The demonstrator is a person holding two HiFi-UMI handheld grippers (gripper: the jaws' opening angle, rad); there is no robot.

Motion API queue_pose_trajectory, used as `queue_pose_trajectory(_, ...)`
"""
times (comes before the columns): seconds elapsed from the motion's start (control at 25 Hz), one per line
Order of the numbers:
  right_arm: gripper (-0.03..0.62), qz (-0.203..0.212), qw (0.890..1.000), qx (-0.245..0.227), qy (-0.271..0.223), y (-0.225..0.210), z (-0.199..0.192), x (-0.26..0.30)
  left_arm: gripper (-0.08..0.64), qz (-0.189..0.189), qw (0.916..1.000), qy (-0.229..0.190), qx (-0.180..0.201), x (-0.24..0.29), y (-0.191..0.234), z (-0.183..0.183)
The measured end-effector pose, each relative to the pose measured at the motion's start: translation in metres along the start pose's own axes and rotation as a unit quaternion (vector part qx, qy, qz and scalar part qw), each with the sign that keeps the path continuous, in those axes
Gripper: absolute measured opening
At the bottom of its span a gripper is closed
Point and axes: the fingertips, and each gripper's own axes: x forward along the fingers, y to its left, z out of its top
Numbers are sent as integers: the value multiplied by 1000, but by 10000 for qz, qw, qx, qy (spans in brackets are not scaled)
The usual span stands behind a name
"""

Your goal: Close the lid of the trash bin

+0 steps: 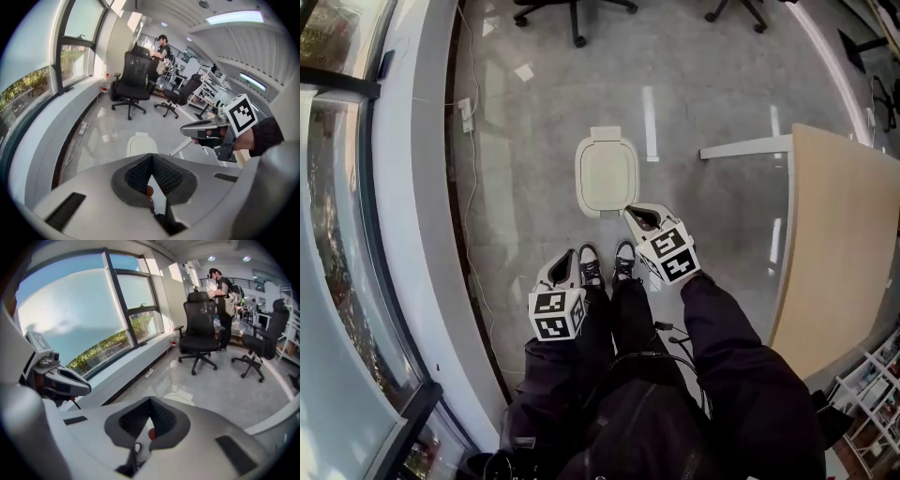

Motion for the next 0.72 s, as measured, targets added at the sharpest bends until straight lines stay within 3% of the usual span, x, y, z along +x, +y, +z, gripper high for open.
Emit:
queue_pose_trajectory(0.28, 6, -403, 9949, 93, -922, 16, 87, -97, 2, -189, 9956, -785, 484, -54, -38, 96)
queue_pose_trajectory(0.48, 6, -683, 9852, 245, -1551, 32, 126, -179, 2, -415, 9886, -1219, 786, -107, -83, 143)
queue_pose_trajectory(0.72, 6, -889, 9721, 176, -2163, 46, 163, -254, 2, -556, 9778, -1844, 827, -165, -120, 195)
